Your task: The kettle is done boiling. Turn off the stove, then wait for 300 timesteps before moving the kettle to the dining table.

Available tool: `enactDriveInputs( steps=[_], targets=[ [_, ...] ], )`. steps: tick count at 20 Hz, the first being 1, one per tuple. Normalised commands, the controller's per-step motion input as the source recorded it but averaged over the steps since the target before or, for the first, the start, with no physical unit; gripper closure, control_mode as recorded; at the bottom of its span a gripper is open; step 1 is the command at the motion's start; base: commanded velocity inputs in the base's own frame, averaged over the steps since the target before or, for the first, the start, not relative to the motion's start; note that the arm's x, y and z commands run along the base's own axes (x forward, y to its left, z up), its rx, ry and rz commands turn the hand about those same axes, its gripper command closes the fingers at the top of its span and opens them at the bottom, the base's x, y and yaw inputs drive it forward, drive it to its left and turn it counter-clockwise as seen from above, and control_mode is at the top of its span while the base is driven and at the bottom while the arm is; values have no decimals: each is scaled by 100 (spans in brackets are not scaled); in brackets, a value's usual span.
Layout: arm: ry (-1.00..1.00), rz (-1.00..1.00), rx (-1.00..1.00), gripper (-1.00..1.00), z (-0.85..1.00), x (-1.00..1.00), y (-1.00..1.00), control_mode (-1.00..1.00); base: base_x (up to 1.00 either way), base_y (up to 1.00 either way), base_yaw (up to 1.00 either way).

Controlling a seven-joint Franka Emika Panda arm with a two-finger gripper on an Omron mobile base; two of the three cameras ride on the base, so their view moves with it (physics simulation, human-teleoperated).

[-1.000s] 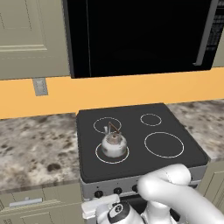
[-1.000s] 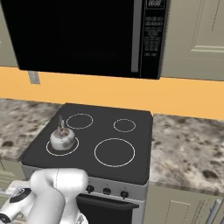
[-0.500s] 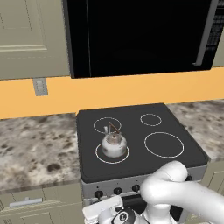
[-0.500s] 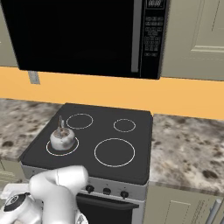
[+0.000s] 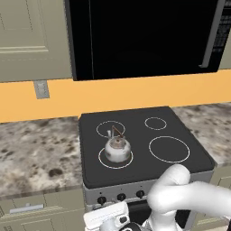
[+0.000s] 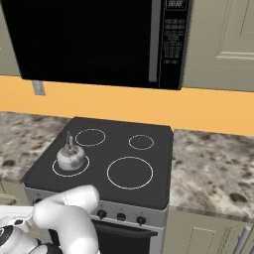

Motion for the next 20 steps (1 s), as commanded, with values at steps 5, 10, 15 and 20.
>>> enactDriveInputs(
  steps=[5,10,15,20],
  targets=[
    [-12,-5,16,-100,53,-30,-12,-100,0,0,0],
    [-9,-4,20,-100,61,-20,-19,-100,0,0,0],
    [0,-1,23,-100,64,-1,-20,-100,0,0,0],
    [0,0,15,-100,61,0,-13,-100,0,0,0]
  ],
)
